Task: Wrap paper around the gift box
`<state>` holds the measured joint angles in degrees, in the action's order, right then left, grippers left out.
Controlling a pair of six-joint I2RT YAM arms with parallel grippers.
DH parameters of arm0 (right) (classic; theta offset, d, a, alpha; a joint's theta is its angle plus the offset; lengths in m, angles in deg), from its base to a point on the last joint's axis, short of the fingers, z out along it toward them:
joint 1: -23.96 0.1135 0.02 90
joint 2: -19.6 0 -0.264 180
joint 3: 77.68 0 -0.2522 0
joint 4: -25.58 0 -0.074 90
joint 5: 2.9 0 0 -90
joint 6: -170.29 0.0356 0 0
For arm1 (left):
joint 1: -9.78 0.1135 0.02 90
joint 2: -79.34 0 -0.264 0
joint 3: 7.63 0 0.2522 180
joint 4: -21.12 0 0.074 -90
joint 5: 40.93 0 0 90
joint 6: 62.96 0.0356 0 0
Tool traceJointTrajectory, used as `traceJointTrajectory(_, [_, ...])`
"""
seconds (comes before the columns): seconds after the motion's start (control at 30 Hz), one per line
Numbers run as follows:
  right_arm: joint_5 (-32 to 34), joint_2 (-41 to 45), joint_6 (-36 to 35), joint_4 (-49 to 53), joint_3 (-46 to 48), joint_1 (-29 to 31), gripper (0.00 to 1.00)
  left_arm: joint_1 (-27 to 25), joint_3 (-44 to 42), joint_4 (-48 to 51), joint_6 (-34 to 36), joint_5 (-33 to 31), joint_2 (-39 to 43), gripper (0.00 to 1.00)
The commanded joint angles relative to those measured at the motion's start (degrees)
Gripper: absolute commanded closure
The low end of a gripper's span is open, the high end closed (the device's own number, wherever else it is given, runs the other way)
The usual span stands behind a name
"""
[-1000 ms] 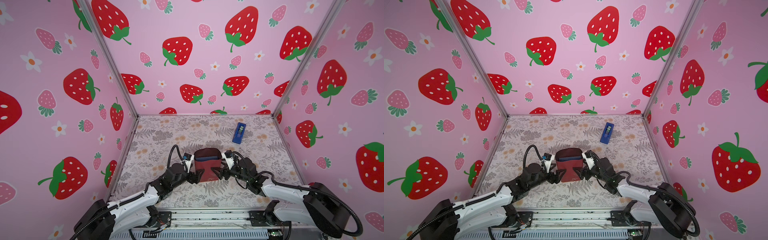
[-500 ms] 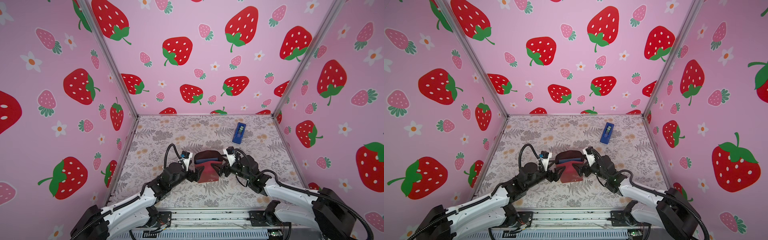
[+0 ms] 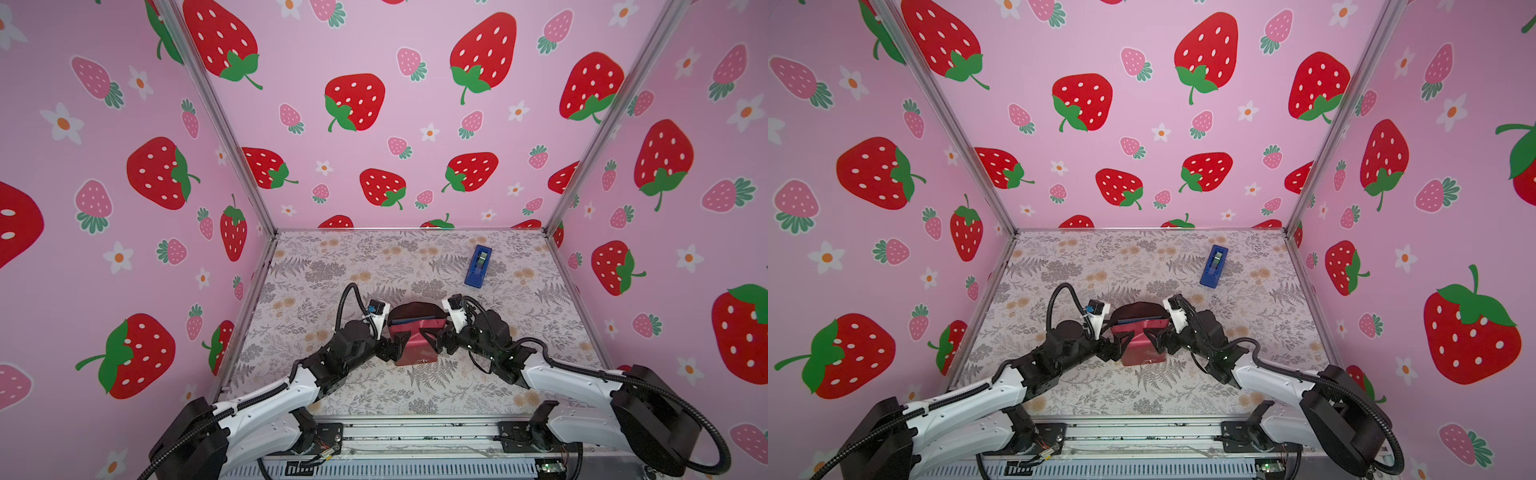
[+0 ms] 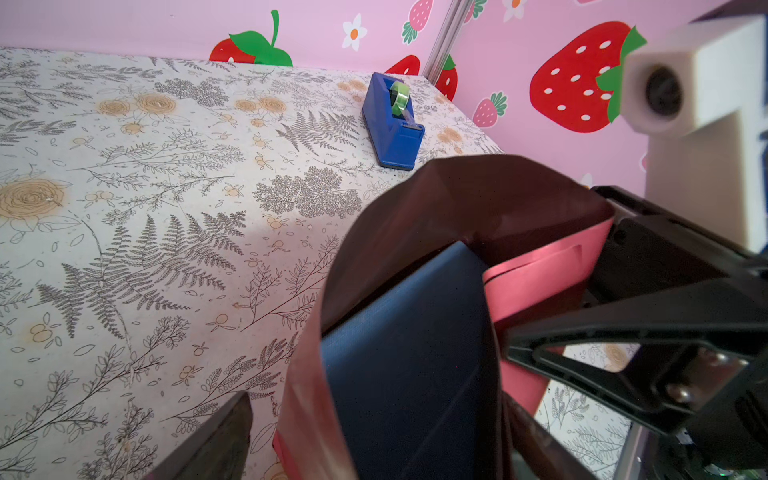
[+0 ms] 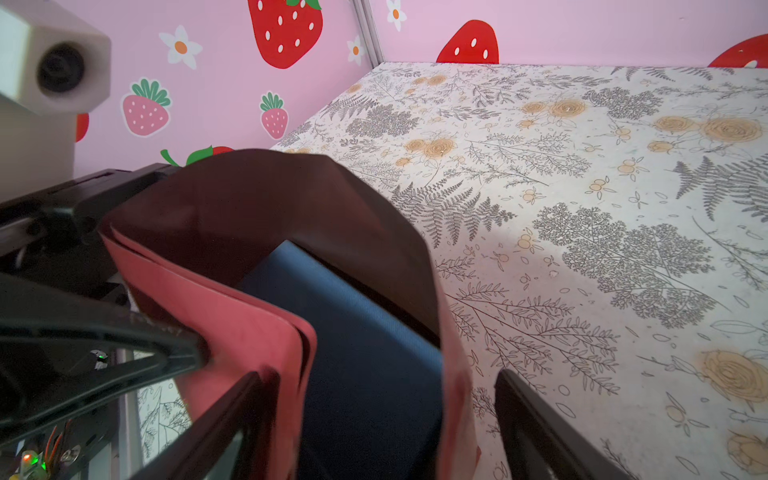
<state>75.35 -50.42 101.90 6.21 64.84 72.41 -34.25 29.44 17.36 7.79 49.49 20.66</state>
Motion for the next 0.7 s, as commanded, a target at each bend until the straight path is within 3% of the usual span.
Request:
traceJointTrajectory(0.0, [2.6,-0.2,2.3,0.4,0.0,0.6,0.13,0.3,1.7,0.0,0.5,-1.5,-0.9,0.11])
traceJointTrajectory(0.37, [11.9,0.9,7.0,4.8,-1.0,3.7,0.23,0.2,1.8,1.8,-0.3,-5.1,-2.5,0.27])
traceJointTrajectory(0.67, [15.0,0.5,10.5,8.5,-4.1,4.7,0.28,0.1,2.6,2.7,-0.7,-6.0,-3.0,0.38])
